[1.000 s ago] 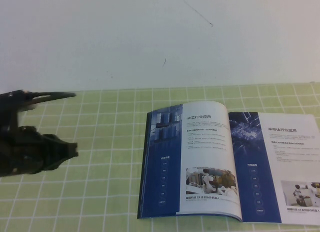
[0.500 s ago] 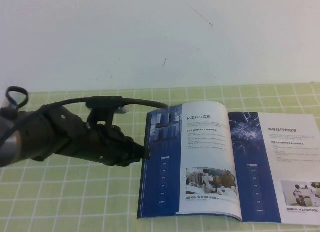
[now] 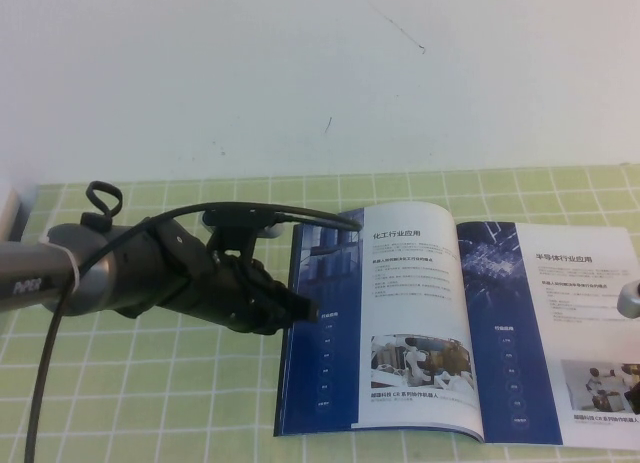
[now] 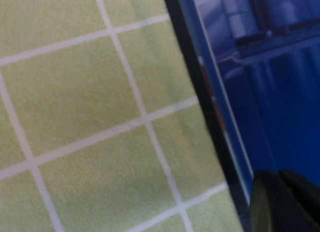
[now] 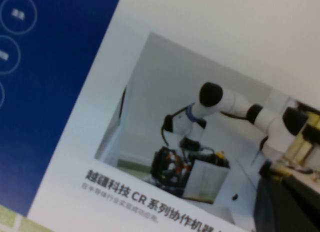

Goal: Close book
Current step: 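Close the open booklet and leave it lying on the table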

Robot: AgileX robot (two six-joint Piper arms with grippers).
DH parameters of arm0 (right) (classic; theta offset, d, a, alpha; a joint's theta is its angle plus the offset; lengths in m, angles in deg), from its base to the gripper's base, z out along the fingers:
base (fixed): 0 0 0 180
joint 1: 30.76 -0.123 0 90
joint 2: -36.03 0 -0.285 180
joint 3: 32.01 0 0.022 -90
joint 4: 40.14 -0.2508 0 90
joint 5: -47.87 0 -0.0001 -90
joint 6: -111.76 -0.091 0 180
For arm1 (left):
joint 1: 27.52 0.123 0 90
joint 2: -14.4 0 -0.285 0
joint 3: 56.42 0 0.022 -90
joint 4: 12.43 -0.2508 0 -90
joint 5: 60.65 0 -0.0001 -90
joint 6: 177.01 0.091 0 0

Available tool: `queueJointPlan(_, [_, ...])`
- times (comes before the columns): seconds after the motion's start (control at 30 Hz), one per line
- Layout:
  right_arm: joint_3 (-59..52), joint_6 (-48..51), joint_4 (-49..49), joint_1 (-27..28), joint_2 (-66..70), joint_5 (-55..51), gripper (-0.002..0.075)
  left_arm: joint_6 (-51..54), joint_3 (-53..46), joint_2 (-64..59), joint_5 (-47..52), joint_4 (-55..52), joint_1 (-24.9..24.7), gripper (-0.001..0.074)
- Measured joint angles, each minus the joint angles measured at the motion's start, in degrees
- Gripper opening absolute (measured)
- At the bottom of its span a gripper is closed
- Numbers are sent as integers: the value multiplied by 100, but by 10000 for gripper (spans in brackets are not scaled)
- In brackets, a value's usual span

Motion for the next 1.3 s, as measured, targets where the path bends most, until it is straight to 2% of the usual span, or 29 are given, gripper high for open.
queueJointPlan(0.5, [38,0,13,0,37,-49,-3,-129,7,-96,-530,-112,0,-3])
queueJointPlan(1.0, [38,0,13,0,46,-67,-3,-176,37,-96,-524,-264,0,-3])
queueJointPlan(1.13, [38,0,13,0,46,-76,-3,-666,241,-96,-220,-728,0,-3])
queueJointPlan(1.3, [46,0,13,0,46,-79,-3,-2135,600,-253,212,-2210,0,-3])
